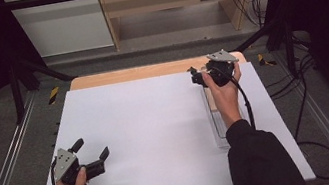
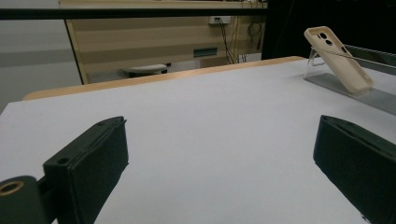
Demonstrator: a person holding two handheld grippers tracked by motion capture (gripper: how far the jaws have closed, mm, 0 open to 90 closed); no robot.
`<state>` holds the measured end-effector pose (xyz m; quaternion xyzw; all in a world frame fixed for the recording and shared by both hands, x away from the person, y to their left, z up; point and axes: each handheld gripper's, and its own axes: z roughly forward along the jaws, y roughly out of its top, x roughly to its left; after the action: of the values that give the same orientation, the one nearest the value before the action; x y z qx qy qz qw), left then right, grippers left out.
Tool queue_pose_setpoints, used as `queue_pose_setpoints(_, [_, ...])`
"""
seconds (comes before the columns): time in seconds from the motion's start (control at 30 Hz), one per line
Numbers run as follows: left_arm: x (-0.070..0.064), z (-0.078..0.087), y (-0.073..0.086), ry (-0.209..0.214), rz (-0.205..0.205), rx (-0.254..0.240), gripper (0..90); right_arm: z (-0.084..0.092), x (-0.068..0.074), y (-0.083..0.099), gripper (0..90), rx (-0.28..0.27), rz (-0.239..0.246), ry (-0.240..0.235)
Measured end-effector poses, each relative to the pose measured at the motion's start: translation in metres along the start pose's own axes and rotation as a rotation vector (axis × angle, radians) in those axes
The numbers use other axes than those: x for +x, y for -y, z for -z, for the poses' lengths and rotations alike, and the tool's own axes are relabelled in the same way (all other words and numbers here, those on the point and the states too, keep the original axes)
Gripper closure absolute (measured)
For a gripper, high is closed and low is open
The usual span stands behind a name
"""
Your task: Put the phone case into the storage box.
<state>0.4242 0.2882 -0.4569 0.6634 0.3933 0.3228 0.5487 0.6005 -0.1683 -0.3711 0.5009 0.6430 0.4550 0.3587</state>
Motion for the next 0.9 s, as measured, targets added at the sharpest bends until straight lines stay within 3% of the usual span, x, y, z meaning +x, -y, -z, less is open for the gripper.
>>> queue_pose_setpoints(0.2, [-0.002,0.008,0.003,-0.017,-0.008,0.001,2.9,0.003,0.004,0.004,7.0,0.002,0.006,-0.027])
queue_pose_setpoints(0.37, [0.001,0.016,0.006,-0.028,0.007,-0.007,2.8,0.009,0.004,0.011,7.5,0.008,-0.021,-0.052])
queue_pose_setpoints(0.43, [0.001,0.016,0.006,-0.025,0.023,-0.013,2.9,0.015,0.004,0.013,7.5,0.007,-0.007,-0.051])
queue_pose_setpoints(0.53, [0.0,0.016,0.006,-0.014,0.015,-0.009,2.8,0.026,0.003,0.015,6.7,0.005,0.008,-0.046])
queue_pose_setpoints(0.77, [0.001,0.018,0.011,-0.007,0.021,0.004,2.9,0.048,-0.001,0.013,7.2,-0.036,-0.033,-0.077])
queue_pose_setpoints(0.9, [0.002,0.022,0.009,-0.012,0.038,-0.009,2.9,0.057,0.002,0.013,6.2,-0.054,-0.034,-0.101])
